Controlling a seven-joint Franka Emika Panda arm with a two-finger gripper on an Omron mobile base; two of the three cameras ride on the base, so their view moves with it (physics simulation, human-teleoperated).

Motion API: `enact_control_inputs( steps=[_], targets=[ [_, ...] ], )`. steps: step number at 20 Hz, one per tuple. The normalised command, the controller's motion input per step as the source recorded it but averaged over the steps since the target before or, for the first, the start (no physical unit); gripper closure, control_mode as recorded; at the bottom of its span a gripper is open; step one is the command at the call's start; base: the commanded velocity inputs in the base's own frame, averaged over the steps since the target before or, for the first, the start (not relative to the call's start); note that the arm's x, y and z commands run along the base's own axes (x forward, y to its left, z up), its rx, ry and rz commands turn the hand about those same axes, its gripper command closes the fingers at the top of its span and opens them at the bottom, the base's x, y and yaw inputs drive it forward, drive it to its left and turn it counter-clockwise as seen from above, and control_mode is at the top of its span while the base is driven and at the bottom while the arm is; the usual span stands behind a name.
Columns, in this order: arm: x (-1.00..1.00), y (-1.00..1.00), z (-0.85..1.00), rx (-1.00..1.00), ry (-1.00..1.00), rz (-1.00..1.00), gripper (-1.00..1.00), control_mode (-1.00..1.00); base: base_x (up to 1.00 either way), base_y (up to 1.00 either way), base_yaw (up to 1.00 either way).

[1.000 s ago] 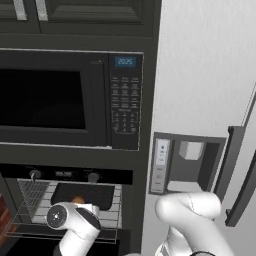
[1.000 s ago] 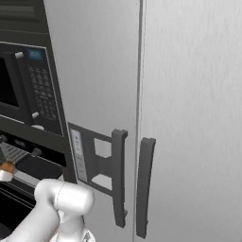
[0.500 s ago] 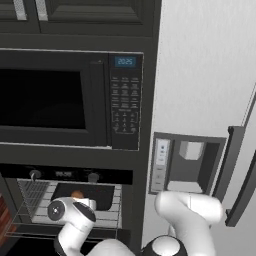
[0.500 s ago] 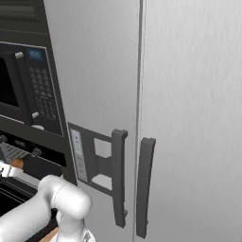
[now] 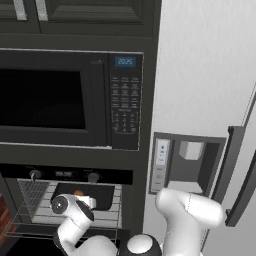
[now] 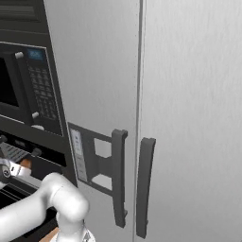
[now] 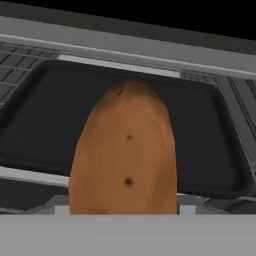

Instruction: Place the potato on the rack of the oven.

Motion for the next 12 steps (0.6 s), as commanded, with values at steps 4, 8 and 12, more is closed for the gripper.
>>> enact_control_inputs(
  steps=[4,8,12],
  targets=[
    [0.37,0.04,-0.33,-0.03,0.02,0.00,1.00,-1.00,0.00,0.00,0.00],
    [0.24,0.00,-0.28,-0.02,0.00,0.00,1.00,-1.00,0.00,0.00,0.00],
    [0.29,0.00,-0.11,0.00,0.00,0.00,1.00,-1.00,0.00,0.00,0.00]
  ],
)
